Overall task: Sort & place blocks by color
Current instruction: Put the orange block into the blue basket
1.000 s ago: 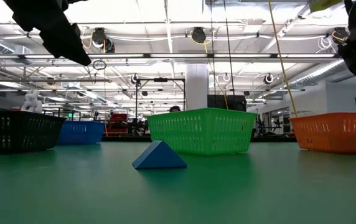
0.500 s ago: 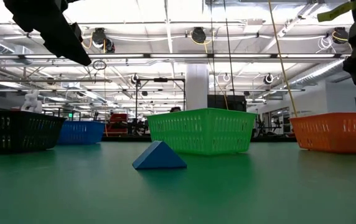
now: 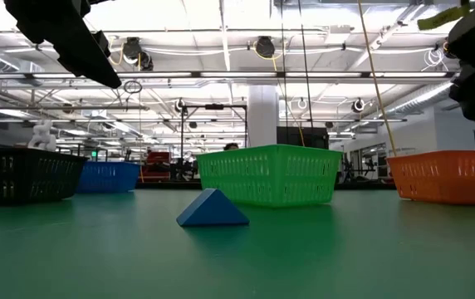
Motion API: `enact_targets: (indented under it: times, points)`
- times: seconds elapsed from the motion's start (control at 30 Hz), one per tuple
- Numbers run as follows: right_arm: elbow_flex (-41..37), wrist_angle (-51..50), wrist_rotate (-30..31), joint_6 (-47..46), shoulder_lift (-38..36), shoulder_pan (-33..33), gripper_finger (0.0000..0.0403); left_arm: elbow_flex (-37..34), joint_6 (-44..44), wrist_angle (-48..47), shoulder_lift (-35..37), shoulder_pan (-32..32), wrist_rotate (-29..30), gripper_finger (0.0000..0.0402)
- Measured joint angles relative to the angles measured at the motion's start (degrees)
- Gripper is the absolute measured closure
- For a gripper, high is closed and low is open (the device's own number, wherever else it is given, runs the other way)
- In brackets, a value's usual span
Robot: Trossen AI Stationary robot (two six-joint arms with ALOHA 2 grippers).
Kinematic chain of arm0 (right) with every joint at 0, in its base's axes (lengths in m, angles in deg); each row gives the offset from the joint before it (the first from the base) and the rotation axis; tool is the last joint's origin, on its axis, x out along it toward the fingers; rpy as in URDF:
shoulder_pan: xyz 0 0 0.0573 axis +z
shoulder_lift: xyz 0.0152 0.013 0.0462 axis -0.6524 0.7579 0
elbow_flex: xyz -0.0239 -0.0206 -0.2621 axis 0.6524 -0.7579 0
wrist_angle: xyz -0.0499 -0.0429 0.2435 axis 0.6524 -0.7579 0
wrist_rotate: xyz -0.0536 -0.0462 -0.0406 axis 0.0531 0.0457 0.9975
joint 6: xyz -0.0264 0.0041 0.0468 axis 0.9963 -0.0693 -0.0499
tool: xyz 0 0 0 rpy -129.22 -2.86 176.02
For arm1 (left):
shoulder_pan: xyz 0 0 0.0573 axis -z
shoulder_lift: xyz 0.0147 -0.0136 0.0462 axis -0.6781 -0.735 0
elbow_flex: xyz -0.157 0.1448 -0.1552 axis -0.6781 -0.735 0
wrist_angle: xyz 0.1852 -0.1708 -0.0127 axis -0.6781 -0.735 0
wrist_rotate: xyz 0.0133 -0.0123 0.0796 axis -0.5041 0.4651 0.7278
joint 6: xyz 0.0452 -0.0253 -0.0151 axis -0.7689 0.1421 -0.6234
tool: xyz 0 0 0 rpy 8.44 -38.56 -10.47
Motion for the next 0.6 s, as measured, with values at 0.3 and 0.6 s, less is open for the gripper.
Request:
enact_targets:
  times: [0.3,0.6]
  points:
    - [0.13,-0.58,-2.51,3.12,4.81,0.0,0.0168,-0.02,0.0,-0.13,0.0,0.0,-0.11,0.0188]
    - [0.07,-4.85,0.76,6.92,4.92,0.07,0.0285,-0.02,-0.01,-0.13,0.0,0.0,-0.24,0.0188]
